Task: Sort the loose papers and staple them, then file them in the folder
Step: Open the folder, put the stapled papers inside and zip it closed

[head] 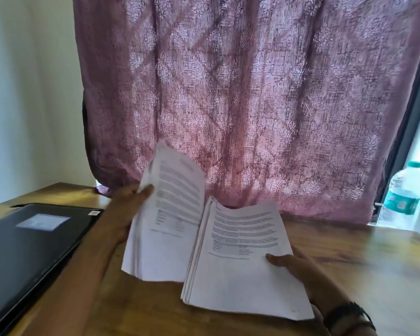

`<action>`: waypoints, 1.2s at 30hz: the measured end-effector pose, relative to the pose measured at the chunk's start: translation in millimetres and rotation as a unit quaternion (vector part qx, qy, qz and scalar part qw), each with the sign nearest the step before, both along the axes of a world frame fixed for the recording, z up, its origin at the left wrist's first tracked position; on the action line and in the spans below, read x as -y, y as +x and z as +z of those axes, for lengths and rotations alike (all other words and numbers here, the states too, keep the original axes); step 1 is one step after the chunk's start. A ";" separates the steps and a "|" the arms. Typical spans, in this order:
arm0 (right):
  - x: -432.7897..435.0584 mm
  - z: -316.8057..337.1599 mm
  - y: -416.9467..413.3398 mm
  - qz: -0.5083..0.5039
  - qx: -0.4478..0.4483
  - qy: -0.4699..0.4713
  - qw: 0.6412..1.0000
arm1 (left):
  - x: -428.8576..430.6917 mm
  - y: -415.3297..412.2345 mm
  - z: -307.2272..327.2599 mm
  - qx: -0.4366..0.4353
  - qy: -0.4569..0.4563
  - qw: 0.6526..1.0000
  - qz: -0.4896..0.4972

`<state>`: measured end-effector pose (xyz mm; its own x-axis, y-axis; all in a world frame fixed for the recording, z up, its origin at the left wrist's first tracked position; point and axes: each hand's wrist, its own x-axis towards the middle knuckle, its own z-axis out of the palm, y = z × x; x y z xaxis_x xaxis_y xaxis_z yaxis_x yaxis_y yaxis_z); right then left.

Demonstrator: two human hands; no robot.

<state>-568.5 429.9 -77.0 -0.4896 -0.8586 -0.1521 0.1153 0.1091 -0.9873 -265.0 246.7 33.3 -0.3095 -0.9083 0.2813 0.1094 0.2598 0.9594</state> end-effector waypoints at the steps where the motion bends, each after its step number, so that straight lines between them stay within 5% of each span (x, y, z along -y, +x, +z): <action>1: 0.9 -0.8 -1.0 -0.010 -0.003 0.004 1.000 | -3.9 5.2 14.2 -0.023 -0.012 1.000 -0.004; 5: 2.7 1.1 4.8 -0.021 -0.010 -0.007 1.000 | -21.2 20.6 67.8 -0.080 -0.050 0.993 -0.069; 8: -1.5 7.9 17.4 -0.016 -0.007 -0.034 0.999 | -23.9 11.8 76.0 -0.045 -0.047 0.993 -0.100; 17: -14.0 25.1 34.5 0.045 0.062 -0.137 0.988 | -2.0 -68.9 -42.3 0.111 0.038 0.993 0.026; 22: -13.7 26.9 36.3 0.022 0.049 -0.178 0.982 | -2.4 -77.6 -75.5 0.115 0.203 0.960 -0.153; 25: -8.4 31.5 35.3 0.052 0.088 -0.195 0.975 | -12.6 -78.7 -74.3 0.101 0.187 0.950 -0.230; 27: -6.7 37.4 36.0 0.070 0.118 -0.224 0.965 | -12.1 -81.1 -73.4 0.065 0.156 0.965 -0.198; 30: -5.2 45.3 39.8 0.024 -0.069 -0.255 0.964 | -20.6 -82.4 -61.6 -0.051 0.049 0.993 -0.091; 32: -3.5 50.2 41.2 -0.081 -0.214 -0.276 0.934 | -34.0 -81.5 -45.5 -0.075 -0.045 0.993 -0.077; 36: -4.5 56.0 46.1 -0.159 -0.284 -0.325 0.888 | -51.7 -86.7 -21.4 -0.088 -0.178 0.977 -0.079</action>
<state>-522.4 434.3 -21.0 -0.5629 -0.4789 0.6736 -0.4977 -0.4542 -0.7389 -351.7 298.4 11.9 -0.3558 -0.6887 0.6317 0.3307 0.5394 0.7744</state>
